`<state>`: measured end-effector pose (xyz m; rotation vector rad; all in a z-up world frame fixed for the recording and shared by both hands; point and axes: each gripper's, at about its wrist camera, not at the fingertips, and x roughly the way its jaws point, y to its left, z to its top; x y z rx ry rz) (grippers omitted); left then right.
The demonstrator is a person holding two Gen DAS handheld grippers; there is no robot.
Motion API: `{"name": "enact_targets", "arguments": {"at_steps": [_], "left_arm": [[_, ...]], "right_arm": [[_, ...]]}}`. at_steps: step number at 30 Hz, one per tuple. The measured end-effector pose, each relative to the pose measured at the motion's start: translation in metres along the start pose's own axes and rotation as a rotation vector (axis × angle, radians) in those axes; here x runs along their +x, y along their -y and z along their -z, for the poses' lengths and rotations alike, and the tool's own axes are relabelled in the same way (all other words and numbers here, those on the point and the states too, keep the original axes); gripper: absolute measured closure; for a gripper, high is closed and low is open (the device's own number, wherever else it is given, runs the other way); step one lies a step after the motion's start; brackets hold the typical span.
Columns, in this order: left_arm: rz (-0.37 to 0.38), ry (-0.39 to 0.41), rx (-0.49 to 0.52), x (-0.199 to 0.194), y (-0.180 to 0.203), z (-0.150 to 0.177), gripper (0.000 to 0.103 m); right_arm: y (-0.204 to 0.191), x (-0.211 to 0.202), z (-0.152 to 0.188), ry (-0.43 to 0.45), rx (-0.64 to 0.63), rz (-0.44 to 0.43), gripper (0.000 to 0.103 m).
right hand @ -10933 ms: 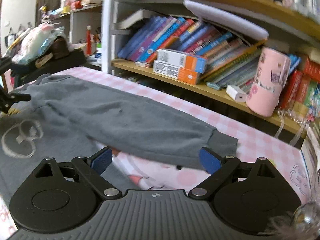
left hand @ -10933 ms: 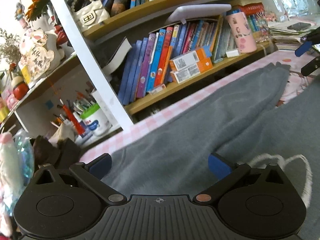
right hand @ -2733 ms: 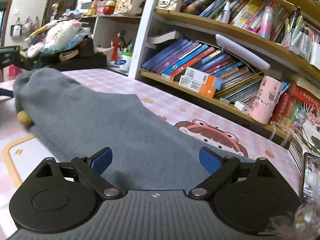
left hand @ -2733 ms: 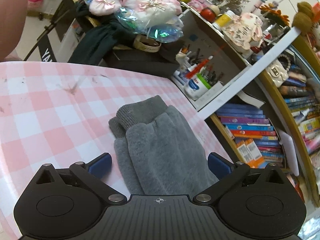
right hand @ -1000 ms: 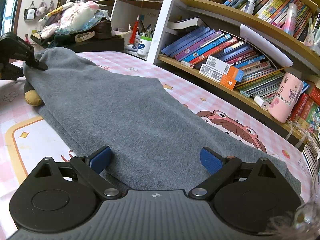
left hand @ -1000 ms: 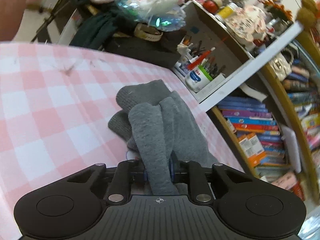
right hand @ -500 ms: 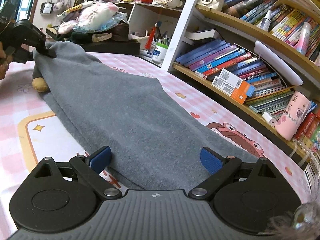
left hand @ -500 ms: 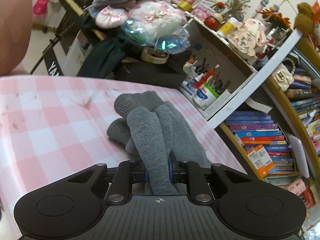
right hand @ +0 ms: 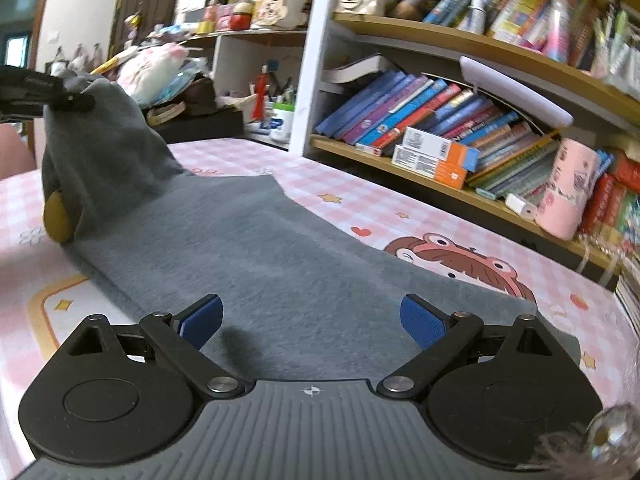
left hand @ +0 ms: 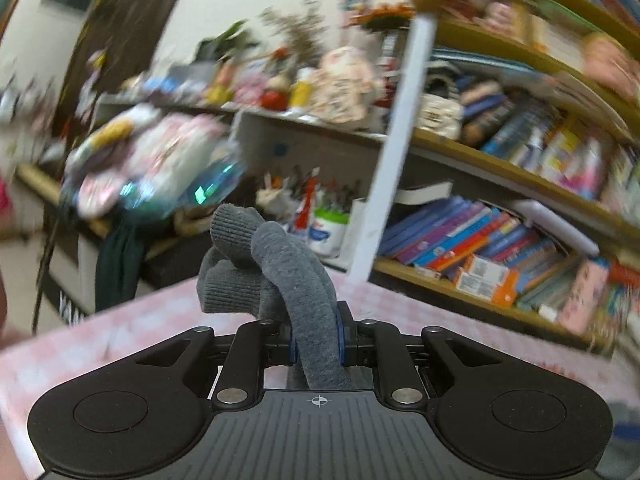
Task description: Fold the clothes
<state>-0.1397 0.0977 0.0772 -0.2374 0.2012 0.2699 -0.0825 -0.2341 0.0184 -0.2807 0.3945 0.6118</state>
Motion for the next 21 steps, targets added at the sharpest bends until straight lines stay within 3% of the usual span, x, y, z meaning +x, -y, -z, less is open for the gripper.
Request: {"name": "enact_targets", "arguments": {"at_steps": [13, 21], "left_arm": [[0.037, 0.038, 0.476, -0.012, 0.085, 0.017, 0.086], [0.080, -0.003, 0.771, -0.016, 0.131, 0.054, 0.076]], "right_arm": [[0.005, -0.003, 0.000, 0.007, 0.035, 0.013, 0.007], [0.007, -0.003, 0.000, 0.008, 0.047, 0.013, 0.007]]}}
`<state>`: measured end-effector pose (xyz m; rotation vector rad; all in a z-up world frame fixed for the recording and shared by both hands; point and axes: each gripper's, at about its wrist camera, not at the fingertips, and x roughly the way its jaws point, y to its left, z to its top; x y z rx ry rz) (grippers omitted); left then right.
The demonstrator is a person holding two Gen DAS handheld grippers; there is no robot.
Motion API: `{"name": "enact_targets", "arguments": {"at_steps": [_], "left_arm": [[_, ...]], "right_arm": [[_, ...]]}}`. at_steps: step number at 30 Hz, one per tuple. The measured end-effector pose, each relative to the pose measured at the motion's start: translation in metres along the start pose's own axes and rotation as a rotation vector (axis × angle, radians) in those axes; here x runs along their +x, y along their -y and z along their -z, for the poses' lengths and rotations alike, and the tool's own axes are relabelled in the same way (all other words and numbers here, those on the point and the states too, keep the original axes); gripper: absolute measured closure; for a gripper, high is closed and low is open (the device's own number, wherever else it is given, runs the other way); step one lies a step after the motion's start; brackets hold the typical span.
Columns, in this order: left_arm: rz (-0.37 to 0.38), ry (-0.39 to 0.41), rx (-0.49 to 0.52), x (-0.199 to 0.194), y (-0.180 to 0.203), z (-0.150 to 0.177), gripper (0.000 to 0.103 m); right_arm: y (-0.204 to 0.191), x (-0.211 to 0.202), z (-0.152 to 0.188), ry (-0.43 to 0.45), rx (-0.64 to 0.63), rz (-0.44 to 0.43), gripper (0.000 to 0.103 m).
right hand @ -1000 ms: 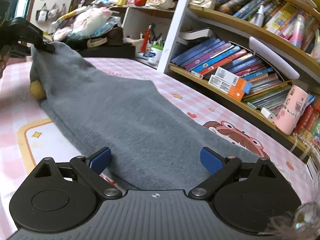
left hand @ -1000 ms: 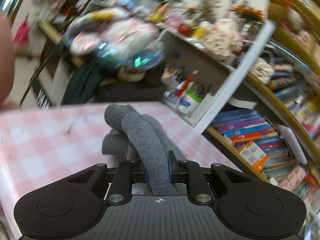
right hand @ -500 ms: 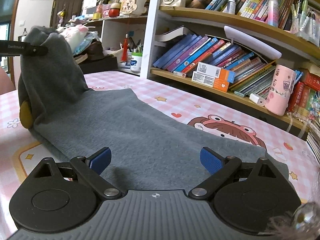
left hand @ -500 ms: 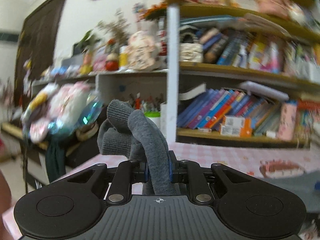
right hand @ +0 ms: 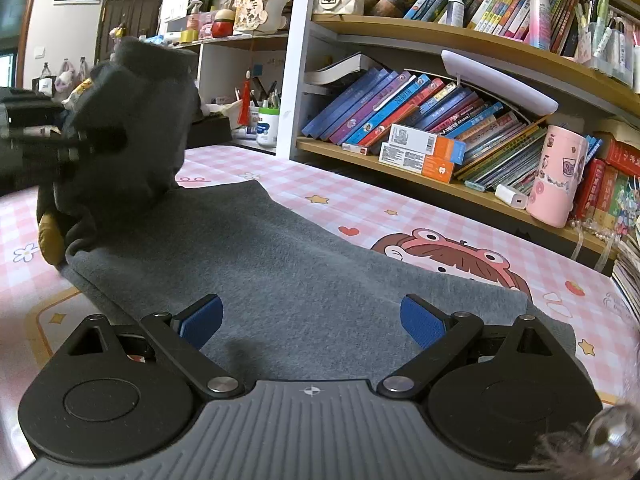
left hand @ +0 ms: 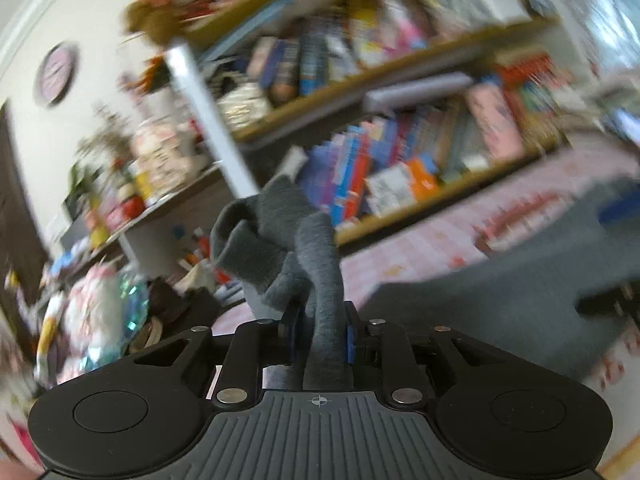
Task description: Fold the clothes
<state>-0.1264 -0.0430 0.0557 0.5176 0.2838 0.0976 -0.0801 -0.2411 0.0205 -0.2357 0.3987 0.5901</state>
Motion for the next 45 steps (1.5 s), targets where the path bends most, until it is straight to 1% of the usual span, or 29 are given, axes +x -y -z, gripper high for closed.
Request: {"name": "enact_targets", "arguments": {"at_steps": [1, 2, 3, 4, 5, 6, 8, 10, 12, 16, 20, 22, 24, 25, 26, 27, 28, 29, 30, 31, 32, 34, 35, 37, 38, 39, 41, 42, 45], "left_arm": [[0.025, -0.013, 0.056, 0.000, 0.012, 0.001, 0.073], [0.061, -0.035, 0.101, 0.000, 0.023, 0.003, 0.059], [0.100, -0.058, 0.148, 0.001, 0.033, 0.005, 0.034], [0.160, -0.091, 0.205, 0.003, 0.046, 0.009, 0.024], [0.196, -0.106, 0.255, 0.002, 0.057, 0.014, 0.022], [0.168, -0.087, 0.287, 0.000, 0.065, 0.017, 0.021], [0.116, -0.064, 0.341, -0.003, 0.075, 0.020, 0.021], [0.124, -0.074, 0.340, -0.004, 0.073, 0.017, 0.021], [0.143, -0.076, 0.294, -0.007, 0.064, 0.013, 0.021], [0.208, -0.048, 0.154, -0.020, 0.042, 0.009, 0.021], [0.270, 0.007, 0.011, -0.032, 0.020, 0.003, 0.021], [0.287, 0.052, -0.095, -0.036, 0.002, 0.000, 0.021], [0.276, 0.074, -0.228, -0.034, -0.019, 0.000, 0.021], [0.268, 0.073, -0.300, -0.030, -0.029, 0.002, 0.021], [0.259, 0.061, -0.381, -0.024, -0.039, 0.005, 0.025], [0.254, 0.038, -0.447, -0.017, -0.046, 0.010, 0.039], [0.256, -0.001, -0.493, -0.010, -0.050, 0.016, 0.054], [0.260, -0.056, -0.515, -0.001, -0.051, 0.022, 0.079], [0.263, -0.110, -0.521, 0.006, -0.049, 0.029, 0.083], [0.274, -0.163, -0.521, 0.014, -0.044, 0.039, 0.083], [0.285, -0.175, -0.527, 0.016, -0.041, 0.046, 0.083], [0.284, -0.149, -0.544, 0.012, -0.040, 0.053, 0.083], [0.285, -0.142, -0.556, 0.009, -0.041, 0.053, 0.079], [0.290, -0.121, -0.581, 0.004, -0.046, 0.051, 0.077], [0.284, -0.103, -0.593, 0.000, -0.049, 0.051, 0.072], [0.279, -0.084, -0.605, -0.003, -0.051, 0.052, 0.064], [0.271, -0.036, -0.622, -0.008, -0.053, 0.055, 0.053], [0.267, -0.016, -0.627, -0.013, -0.053, 0.057, 0.053], [0.272, 0.009, -0.628, -0.021, -0.046, 0.062, 0.052]], "right_arm": [[0.000, 0.000, 0.000, 0.001, 0.001, 0.000, 0.007], [0.000, 0.000, 0.000, 0.001, 0.002, -0.001, 0.007], [0.000, 0.000, 0.000, 0.001, 0.004, -0.001, 0.007], [0.001, 0.000, 0.000, 0.002, 0.006, -0.001, 0.007], [0.001, -0.001, 0.000, 0.002, 0.008, -0.001, 0.007], [0.001, -0.001, 0.000, 0.003, 0.010, -0.001, 0.007], [0.002, -0.001, 0.000, 0.003, 0.015, -0.003, 0.007], [0.002, 0.000, 0.000, 0.000, 0.019, -0.004, 0.007], [0.003, -0.001, 0.001, 0.000, 0.022, -0.004, 0.007], [0.005, 0.000, 0.001, 0.000, 0.033, -0.006, 0.007], [0.007, -0.001, 0.001, 0.002, 0.043, -0.004, 0.007], [0.006, 0.000, 0.001, -0.001, 0.040, -0.002, 0.007], [0.005, 0.000, 0.001, -0.004, 0.037, -0.001, 0.007], [0.005, 0.000, 0.001, -0.006, 0.035, 0.000, 0.007], [0.004, 0.001, 0.001, -0.008, 0.029, 0.001, 0.007], [0.003, 0.001, 0.001, -0.011, 0.023, 0.003, 0.007], [0.002, 0.002, 0.001, -0.012, 0.017, 0.005, 0.007], [0.001, 0.002, 0.001, -0.014, 0.011, 0.006, 0.007], [0.000, 0.002, 0.001, -0.016, 0.004, 0.007, 0.007], [-0.001, 0.003, 0.001, -0.018, 0.000, 0.008, 0.007], [-0.002, 0.003, 0.001, -0.020, -0.004, 0.010, 0.007], [-0.003, 0.004, 0.001, -0.023, -0.012, 0.013, 0.007], [-0.003, 0.004, 0.001, -0.025, -0.016, 0.015, 0.007], [-0.005, 0.005, 0.000, -0.033, -0.025, 0.019, 0.007], [-0.006, 0.007, 0.000, -0.040, -0.030, 0.023, 0.007], [-0.007, 0.008, 0.000, -0.046, -0.036, 0.027, 0.007], [-0.010, 0.010, 0.000, -0.060, -0.054, 0.039, 0.007], [-0.011, 0.011, 0.001, -0.067, -0.063, 0.045, 0.007], [-0.017, 0.013, 0.002, -0.076, -0.097, 0.063, 0.007]]}}
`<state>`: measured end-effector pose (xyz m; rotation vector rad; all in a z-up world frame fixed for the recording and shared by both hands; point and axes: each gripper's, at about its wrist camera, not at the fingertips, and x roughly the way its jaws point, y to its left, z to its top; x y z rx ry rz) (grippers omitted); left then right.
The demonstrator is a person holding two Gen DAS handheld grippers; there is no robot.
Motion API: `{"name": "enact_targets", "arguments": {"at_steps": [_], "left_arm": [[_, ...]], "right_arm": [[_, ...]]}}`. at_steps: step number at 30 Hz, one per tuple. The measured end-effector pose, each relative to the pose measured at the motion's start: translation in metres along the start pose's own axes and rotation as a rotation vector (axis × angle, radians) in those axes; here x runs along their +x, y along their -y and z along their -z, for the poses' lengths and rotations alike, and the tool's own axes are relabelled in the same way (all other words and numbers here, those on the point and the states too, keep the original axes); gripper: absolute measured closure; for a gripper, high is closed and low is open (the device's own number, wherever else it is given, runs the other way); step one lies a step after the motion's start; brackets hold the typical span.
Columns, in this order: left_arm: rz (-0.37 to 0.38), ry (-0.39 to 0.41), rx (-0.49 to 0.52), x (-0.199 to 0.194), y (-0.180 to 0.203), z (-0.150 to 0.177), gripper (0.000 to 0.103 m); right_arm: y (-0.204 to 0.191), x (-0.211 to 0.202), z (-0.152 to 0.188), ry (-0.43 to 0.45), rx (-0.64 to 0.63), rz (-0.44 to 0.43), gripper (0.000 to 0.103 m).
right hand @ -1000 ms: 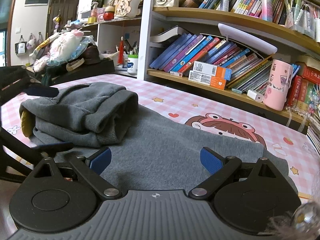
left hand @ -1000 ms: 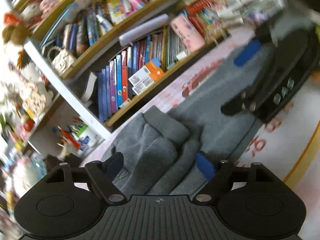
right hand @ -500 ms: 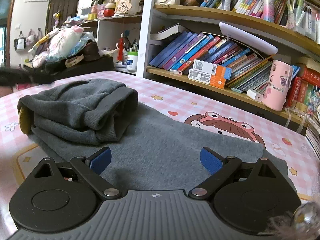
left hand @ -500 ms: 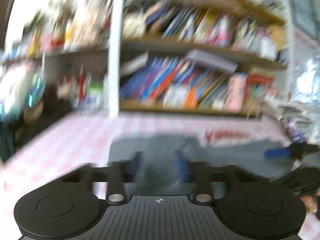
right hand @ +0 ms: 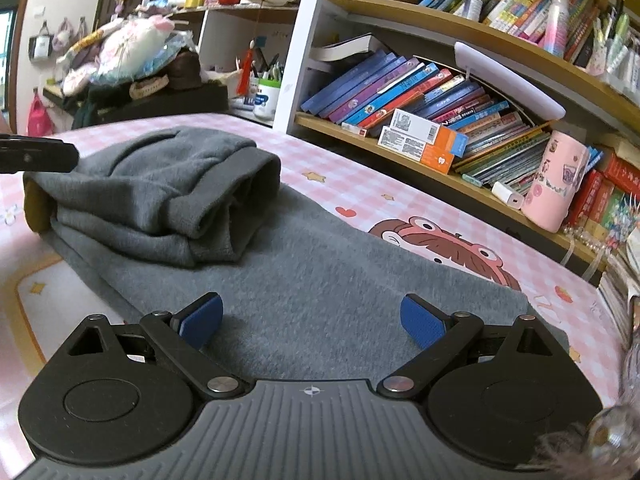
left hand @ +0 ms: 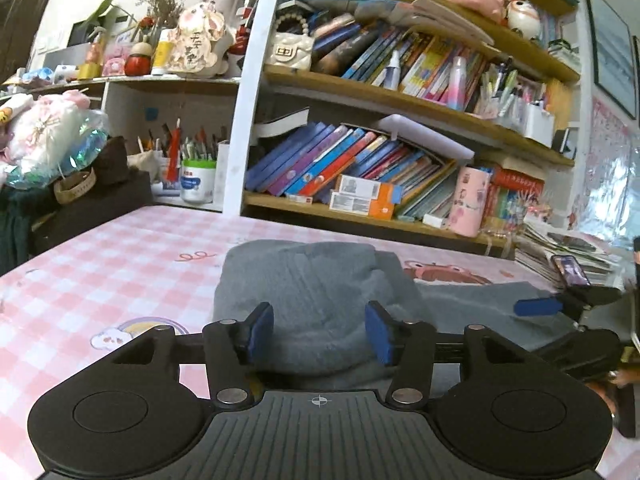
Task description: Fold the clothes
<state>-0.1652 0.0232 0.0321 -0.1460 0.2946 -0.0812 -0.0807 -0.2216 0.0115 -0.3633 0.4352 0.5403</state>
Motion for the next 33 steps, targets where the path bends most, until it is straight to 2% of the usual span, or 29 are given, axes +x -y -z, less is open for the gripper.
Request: {"name": "enact_targets", "arguments": {"at_steps": [2, 3, 6, 11, 15, 22, 27, 33], "left_arm": [[0.002, 0.016, 0.007, -0.005, 0.005, 0.005, 0.047], [0.008, 0.027, 0.014, -0.008, 0.009, 0.008, 0.040], [0.019, 0.061, 0.034, -0.016, 0.018, 0.014, 0.025], [0.035, 0.064, 0.040, -0.020, 0.026, 0.021, 0.012], [0.069, 0.053, 0.014, -0.019, 0.022, 0.029, 0.007], [0.102, 0.015, -0.012, -0.013, 0.018, 0.043, 0.006], [0.124, 0.016, -0.027, -0.015, 0.017, 0.045, 0.001], [0.146, 0.008, -0.034, -0.019, 0.018, 0.045, 0.000]], "right_arm": [[-0.003, 0.000, 0.000, 0.001, -0.018, 0.013, 0.007], [-0.004, -0.001, 0.000, 0.005, -0.028, 0.019, 0.007], [-0.008, -0.002, 0.001, 0.013, -0.049, 0.037, 0.007], [-0.011, -0.001, 0.000, 0.012, -0.072, 0.064, 0.007], [-0.014, -0.002, 0.000, 0.017, -0.089, 0.092, 0.004], [-0.016, 0.000, 0.000, 0.010, -0.111, 0.116, 0.001], [-0.006, -0.004, 0.001, 0.014, -0.034, 0.170, 0.001], [0.006, -0.025, 0.006, -0.034, 0.105, 0.192, 0.001]]}}
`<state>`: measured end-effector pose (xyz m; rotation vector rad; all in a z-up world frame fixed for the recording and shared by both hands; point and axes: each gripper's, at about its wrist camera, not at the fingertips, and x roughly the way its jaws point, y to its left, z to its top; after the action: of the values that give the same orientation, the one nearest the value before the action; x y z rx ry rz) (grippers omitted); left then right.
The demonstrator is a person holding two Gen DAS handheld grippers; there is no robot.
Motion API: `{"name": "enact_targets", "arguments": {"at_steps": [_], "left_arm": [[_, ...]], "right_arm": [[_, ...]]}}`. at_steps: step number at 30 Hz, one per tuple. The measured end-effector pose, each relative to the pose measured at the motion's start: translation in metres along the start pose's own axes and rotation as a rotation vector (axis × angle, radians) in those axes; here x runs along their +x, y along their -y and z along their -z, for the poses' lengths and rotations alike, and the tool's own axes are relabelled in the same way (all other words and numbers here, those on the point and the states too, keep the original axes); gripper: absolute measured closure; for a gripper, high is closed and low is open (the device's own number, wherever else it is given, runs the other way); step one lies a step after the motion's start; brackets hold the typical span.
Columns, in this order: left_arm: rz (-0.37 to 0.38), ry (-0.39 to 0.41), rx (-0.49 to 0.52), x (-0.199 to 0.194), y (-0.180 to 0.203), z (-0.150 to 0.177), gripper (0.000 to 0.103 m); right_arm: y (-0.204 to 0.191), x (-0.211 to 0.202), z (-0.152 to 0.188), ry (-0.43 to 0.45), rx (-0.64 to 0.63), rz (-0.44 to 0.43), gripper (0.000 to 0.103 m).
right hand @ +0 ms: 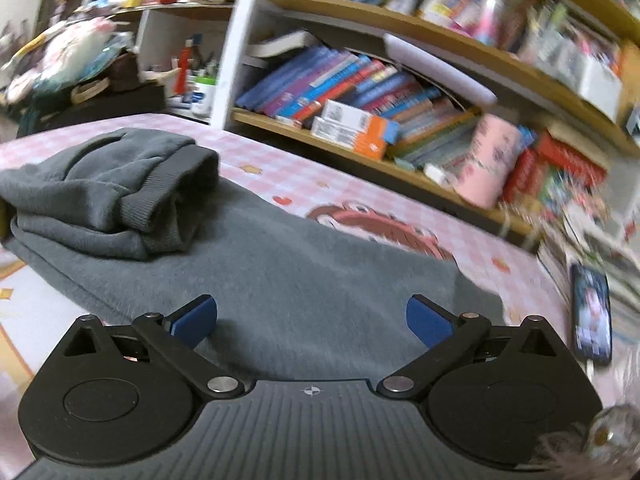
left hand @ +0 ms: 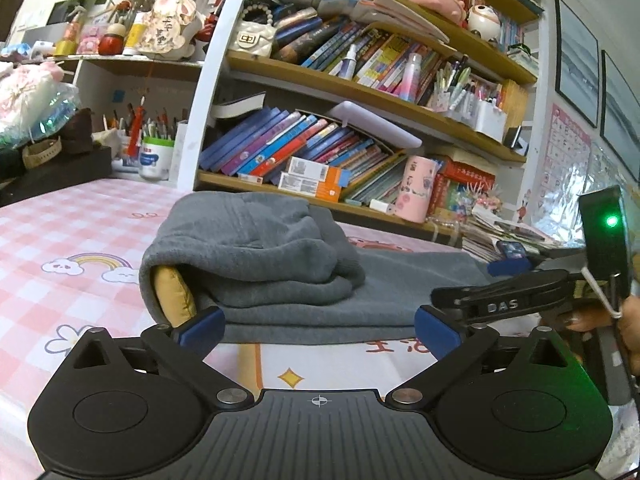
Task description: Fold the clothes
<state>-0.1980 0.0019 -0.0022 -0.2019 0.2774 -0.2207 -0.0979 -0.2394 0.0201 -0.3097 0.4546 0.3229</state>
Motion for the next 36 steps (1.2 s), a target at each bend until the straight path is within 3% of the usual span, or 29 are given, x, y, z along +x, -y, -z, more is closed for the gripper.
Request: {"name": "enact_targets", "arguments": {"at_steps": [6, 11, 14, 16, 18, 20, 21, 24, 26, 27, 28, 30, 32, 36], "left_arm": [[0.029, 0.052, 0.010, -0.011, 0.004, -0.002, 0.000], [0.028, 0.047, -0.019, -0.009, -0.001, 0.000, 0.000], [0.027, 0.055, -0.027, -0.009, -0.003, 0.000, 0.000], [0.032, 0.073, -0.014, -0.011, -0.002, 0.001, 0.000], [0.036, 0.097, 0.013, -0.013, 0.000, 0.002, 0.000], [0.039, 0.108, 0.044, -0.014, 0.004, 0.003, 0.000], [0.041, 0.114, 0.059, -0.015, 0.006, 0.003, 0.000], [0.056, 0.115, 0.073, -0.015, 0.007, 0.005, 0.000], [0.064, 0.113, 0.078, -0.015, 0.007, 0.006, 0.000], [0.064, 0.112, 0.077, -0.015, 0.007, 0.006, 0.000], [0.062, 0.112, 0.076, -0.015, 0.006, 0.007, 0.000], [0.057, 0.112, 0.067, -0.015, 0.004, 0.007, 0.000], [0.053, 0.112, 0.059, -0.015, 0.003, 0.008, 0.000], [0.054, 0.112, 0.056, -0.015, 0.002, 0.008, 0.000]], "right_arm": [[0.033, -0.022, 0.017, -0.065, 0.246, 0.028, 0.001], [0.079, -0.029, 0.027, -0.086, 0.551, 0.022, 0.002], [0.105, -0.021, 0.031, -0.116, 0.751, -0.009, 0.008], [0.114, -0.012, 0.033, -0.148, 0.847, -0.026, 0.020], [0.118, -0.004, 0.035, -0.163, 0.912, -0.027, 0.025], [0.118, 0.001, 0.031, -0.163, 0.924, -0.007, 0.029], [0.117, 0.004, 0.029, -0.166, 0.927, 0.001, 0.037], [0.110, 0.014, 0.021, -0.172, 0.888, 0.042, 0.042], [0.107, 0.019, 0.016, -0.168, 0.840, 0.053, 0.059], [0.106, 0.021, 0.014, -0.159, 0.815, 0.048, 0.076], [0.104, 0.023, 0.012, -0.151, 0.791, 0.044, 0.086], [0.103, 0.020, 0.007, -0.073, 0.771, 0.014, 0.087], [0.103, 0.009, 0.003, 0.041, 0.779, -0.070, 0.089], [0.107, 0.008, 0.005, 0.023, 0.821, -0.072, 0.089]]}}
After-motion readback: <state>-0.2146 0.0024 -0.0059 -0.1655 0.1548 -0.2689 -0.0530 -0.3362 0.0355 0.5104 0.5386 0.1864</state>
